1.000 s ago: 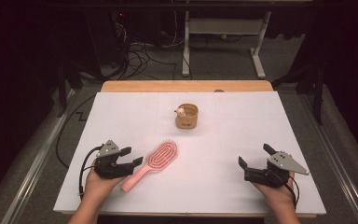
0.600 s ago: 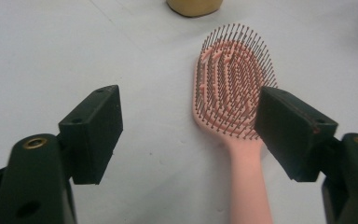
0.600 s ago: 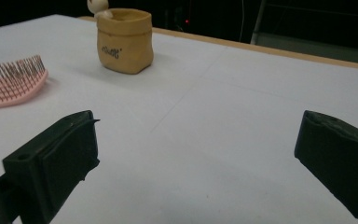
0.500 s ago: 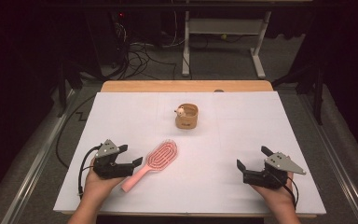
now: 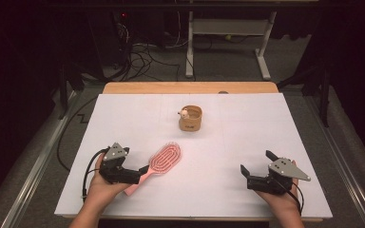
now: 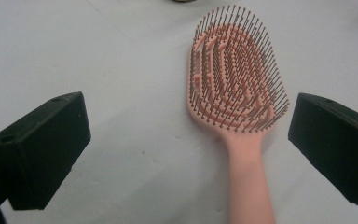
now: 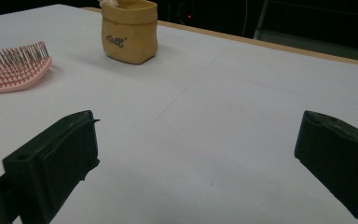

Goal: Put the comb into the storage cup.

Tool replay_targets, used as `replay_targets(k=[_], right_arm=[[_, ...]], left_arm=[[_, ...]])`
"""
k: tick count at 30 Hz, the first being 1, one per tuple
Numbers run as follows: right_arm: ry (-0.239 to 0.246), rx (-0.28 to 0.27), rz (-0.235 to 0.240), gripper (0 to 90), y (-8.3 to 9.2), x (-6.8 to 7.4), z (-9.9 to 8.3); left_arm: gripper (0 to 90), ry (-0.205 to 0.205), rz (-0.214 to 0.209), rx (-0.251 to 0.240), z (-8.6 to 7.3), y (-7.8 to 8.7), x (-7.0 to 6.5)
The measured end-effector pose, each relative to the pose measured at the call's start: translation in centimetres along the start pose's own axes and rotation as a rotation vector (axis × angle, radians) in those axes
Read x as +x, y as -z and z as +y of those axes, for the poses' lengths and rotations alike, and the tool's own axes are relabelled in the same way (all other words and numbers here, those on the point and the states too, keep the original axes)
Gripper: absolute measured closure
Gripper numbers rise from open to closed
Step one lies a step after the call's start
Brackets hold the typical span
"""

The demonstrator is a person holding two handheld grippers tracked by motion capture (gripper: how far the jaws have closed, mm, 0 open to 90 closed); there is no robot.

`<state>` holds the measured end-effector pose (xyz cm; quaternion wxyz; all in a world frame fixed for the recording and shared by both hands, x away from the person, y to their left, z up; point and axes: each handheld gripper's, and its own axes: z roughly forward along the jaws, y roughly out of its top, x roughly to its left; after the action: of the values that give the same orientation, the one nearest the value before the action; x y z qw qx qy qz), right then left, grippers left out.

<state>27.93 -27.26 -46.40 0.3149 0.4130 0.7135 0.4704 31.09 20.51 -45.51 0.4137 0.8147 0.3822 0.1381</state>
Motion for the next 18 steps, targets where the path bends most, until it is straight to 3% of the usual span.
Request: replay_targets(k=[4,18], right_arm=[[-0.001,-0.004,-0.006,0.3,0.1,-0.1,0.1],[0.009,-0.006,0.014,0.3,0.1,-0.2,0.2]], left_arm=[[0.0,0.006,0.043,0.037,0.1,-0.2,0.1],[0.0,0.023,0.021,0.124,2.9,-1.8,-0.3]])
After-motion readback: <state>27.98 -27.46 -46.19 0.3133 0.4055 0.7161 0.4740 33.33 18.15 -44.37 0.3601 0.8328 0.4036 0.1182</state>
